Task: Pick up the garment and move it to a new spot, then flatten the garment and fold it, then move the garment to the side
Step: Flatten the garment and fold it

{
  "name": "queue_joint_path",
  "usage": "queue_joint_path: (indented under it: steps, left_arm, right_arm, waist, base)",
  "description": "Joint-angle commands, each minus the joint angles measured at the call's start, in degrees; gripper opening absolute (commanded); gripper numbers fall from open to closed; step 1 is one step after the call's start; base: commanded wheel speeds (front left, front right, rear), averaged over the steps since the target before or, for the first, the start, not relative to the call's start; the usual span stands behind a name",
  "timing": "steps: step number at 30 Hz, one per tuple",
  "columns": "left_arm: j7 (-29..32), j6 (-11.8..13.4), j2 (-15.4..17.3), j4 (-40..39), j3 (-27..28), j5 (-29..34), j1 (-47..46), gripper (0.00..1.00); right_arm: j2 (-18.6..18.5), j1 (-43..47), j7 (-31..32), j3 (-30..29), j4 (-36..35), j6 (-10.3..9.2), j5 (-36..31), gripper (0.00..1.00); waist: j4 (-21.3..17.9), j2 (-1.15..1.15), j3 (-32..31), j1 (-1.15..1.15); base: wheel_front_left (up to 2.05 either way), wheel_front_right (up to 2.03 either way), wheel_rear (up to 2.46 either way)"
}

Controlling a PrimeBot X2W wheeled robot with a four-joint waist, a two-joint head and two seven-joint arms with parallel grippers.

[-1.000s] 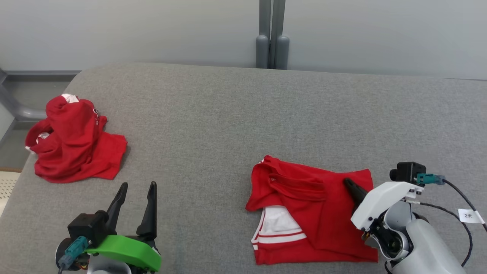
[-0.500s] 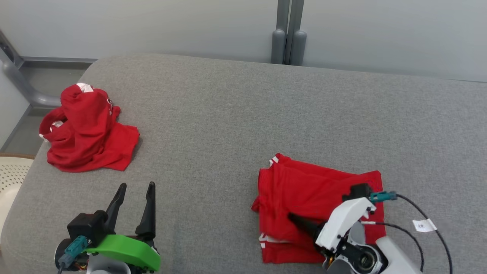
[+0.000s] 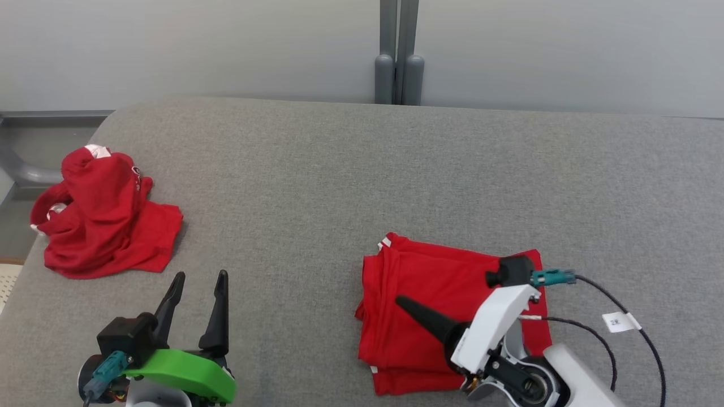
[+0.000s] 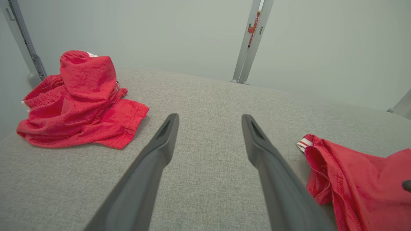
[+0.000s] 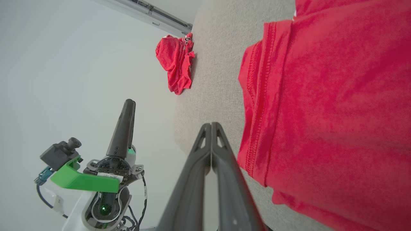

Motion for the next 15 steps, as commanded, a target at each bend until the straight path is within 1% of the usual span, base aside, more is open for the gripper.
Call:
queue_joint_path:
  steps: [1, 4, 5, 6, 7, 8, 10, 14, 15]
  left_arm:
    - [-0.43, 0.34, 0.35, -0.31, 0.13, 0.09, 0.67, 1.0]
    - [-0.45, 0.57, 0.54, -0.63, 0.34, 0.05, 1.18, 1.0]
    - [-0.44, 0.62, 0.6, -0.77, 0.37, 0.05, 1.25, 1.0]
    - [-0.45, 0.75, 0.72, -1.04, 0.57, 0.08, 1.42, 1.0]
    - [-0.47, 0.86, 0.77, -1.33, 0.74, 0.12, 1.54, 1.0]
    - [-0.46, 0.98, 0.87, -1.75, 1.1, 0.23, 1.72, 1.0]
    - [-0.4, 1.17, 0.91, -2.59, 1.84, 0.47, 2.06, 1.0]
    - [-0.43, 1.48, 0.57, -5.15, 4.22, 1.81, 2.54, 1.0]
    - [-0.43, 1.53, 0.36, -5.84, 4.72, 2.29, 2.68, 1.0]
  right_arm:
    - [-1.3, 0.75, -0.79, -0.97, -1.8, 0.01, -0.64, 0.0]
    - [-3.96, 1.14, -2.71, -3.07, -6.66, 0.01, -2.54, 0.0]
    - [-4.81, 1.24, -3.39, -3.84, -8.04, 0.01, -3.21, 0.19]
    - [-5.73, 1.36, -4.07, -4.62, -9.59, 0.01, -4.05, 0.43]
    - [-6.41, 1.52, -4.62, -5.25, -10.84, 0.01, -4.67, 0.92]
    - [-7.31, 1.57, -5.48, -6.29, -12.2, 0.0, -5.7, 1.0]
    - [-8.99, 1.57, -7.24, -7.96, -14.46, 0.01, -8.21, 1.0]
    - [-10.85, 1.81, -12.98, -11.87, -17.68, 0.0, -14.3, 1.0]
    - [-10.73, 2.18, -14.18, -12.75, -18.03, 0.0, -15.33, 1.0]
  waist:
    - [-1.31, 0.0, -0.83, 0.0]
    - [-2.57, 0.0, -1.56, 0.0]
    - [-2.87, 0.0, -1.72, 0.0]
    - [-3.35, 0.0, -1.93, 0.0]
    - [-3.66, 0.0, -2.05, 0.0]
    - [-4.17, 0.0, -2.17, 0.0]
    - [-4.97, 0.0, -2.36, 0.0]
    - [-6.36, 0.0, -2.74, 0.0]
    - [-6.62, 0.0, -2.81, 0.0]
  base:
    - [0.0, 0.0, 0.0]
    - [0.0, 0.0, 0.0]
    - [0.0, 0.0, 0.0]
    - [0.0, 0.0, 0.0]
    - [0.0, 0.0, 0.0]
    - [0.0, 0.0, 0.0]
    - [0.0, 0.0, 0.0]
    - [0.0, 0.0, 0.0]
    - [0.0, 0.0, 0.0]
